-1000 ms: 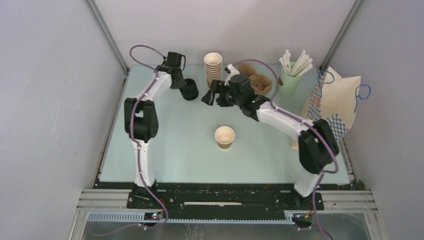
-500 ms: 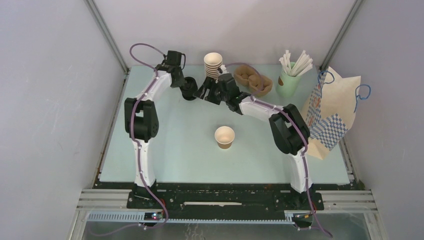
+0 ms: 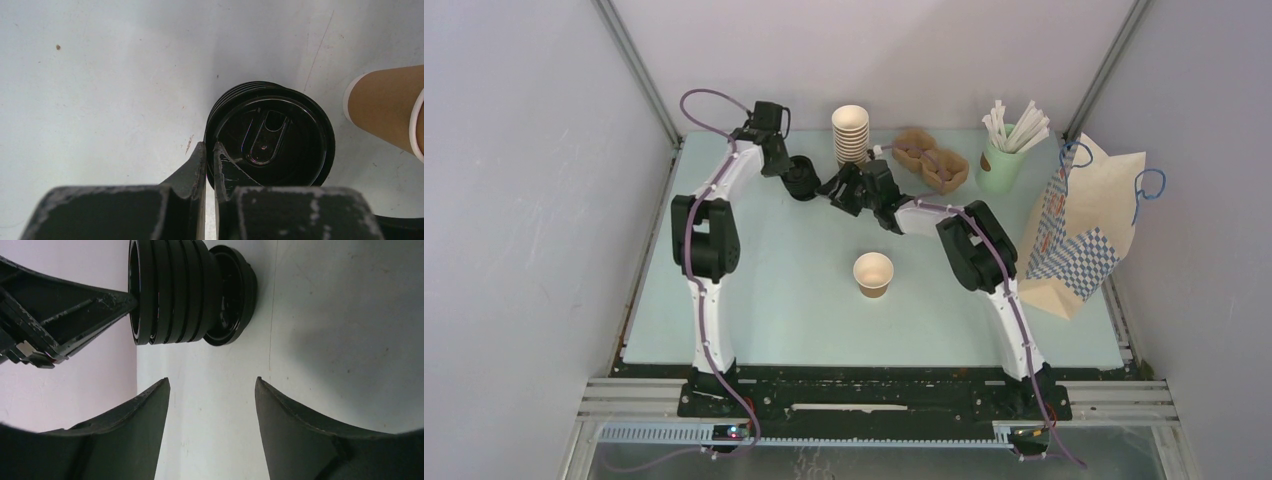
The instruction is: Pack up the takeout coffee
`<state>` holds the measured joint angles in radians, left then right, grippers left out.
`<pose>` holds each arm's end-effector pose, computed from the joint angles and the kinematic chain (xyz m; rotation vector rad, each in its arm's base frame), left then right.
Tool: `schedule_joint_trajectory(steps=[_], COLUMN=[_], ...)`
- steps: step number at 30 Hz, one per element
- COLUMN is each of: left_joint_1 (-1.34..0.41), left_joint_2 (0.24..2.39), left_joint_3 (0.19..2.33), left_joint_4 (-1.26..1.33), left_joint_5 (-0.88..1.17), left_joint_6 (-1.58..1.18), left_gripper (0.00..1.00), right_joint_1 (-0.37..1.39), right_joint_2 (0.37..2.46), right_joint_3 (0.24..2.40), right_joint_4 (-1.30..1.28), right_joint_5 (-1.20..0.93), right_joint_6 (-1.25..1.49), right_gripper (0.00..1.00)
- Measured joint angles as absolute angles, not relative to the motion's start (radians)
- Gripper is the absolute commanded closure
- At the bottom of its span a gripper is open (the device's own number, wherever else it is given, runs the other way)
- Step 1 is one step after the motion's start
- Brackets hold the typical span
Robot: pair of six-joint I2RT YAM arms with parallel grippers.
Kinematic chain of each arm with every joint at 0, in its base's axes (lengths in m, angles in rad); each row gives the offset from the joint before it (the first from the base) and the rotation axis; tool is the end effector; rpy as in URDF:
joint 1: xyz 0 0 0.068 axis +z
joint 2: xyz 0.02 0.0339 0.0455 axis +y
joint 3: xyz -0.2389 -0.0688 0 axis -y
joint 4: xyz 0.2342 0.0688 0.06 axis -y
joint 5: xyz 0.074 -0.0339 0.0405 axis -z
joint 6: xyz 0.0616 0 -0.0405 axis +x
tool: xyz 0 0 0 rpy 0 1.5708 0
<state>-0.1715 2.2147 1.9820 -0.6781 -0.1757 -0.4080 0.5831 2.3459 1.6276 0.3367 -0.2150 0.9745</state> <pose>0.4824 -0.0726 0.2026 -0.3641 2.4352 -0.0331 0.4331 0.3014 0.1252 0.2642 2.1394 1.1864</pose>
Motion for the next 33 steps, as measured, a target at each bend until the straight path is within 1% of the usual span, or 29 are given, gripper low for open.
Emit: schedule_joint_trajectory(steps=[12, 21, 27, 33], left_joint_1=[-0.170, -0.166, -0.166, -0.166], left_joint_2=[2.228, 2.244, 2.245, 2.246], left_joint_3=[2.007, 2.020, 2.020, 2.027], left_joint_4=[-0.692, -0.698, -0.698, -0.702], left_joint_5=[-0.149, -0.142, -0.123, -0.119], left_joint_6=[-0.408, -0.409, -0.409, -0.409], left_gripper=[1.00, 1.00, 1.00, 1.00], right_joint_1=[0.566, 0.557, 0.556, 0.556], right_joint_2=[2.465, 2.538, 2.557, 2.560], right_joint_3=[1.769, 1.856, 1.892, 1.903], right_joint_4=[0.405, 0.389, 0.366, 0.344], right_joint_5=[-0.230, -0.242, -0.241, -0.241], right_joint_6=[1.091, 1.132, 1.151, 1.150], right_gripper=[0.24, 0.24, 0.26, 0.25])
